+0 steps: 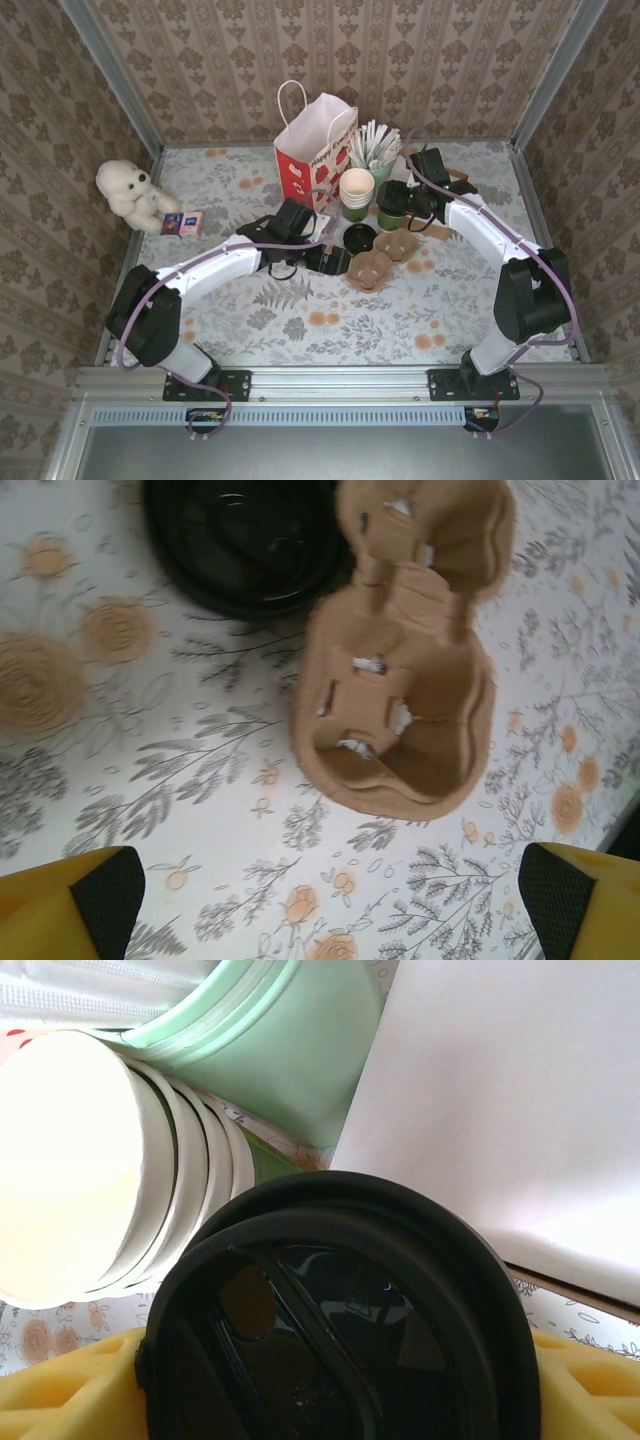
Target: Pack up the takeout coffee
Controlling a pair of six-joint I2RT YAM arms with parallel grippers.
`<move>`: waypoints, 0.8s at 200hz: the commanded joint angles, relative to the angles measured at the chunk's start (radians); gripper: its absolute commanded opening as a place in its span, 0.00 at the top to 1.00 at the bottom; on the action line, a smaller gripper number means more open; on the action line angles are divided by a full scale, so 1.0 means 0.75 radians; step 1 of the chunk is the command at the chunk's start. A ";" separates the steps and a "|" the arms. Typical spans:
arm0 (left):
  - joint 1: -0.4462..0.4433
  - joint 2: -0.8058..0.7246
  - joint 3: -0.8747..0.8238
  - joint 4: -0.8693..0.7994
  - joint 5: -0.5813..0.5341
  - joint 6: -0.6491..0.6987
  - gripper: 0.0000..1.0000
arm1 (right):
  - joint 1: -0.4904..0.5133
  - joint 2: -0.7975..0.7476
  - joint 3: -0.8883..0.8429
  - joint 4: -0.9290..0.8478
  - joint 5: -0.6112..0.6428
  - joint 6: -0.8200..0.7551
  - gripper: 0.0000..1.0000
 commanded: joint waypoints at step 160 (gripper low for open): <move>-0.120 0.468 0.386 -0.259 -0.046 0.153 0.40 | -0.063 -0.260 -0.109 -0.090 0.039 -0.004 0.31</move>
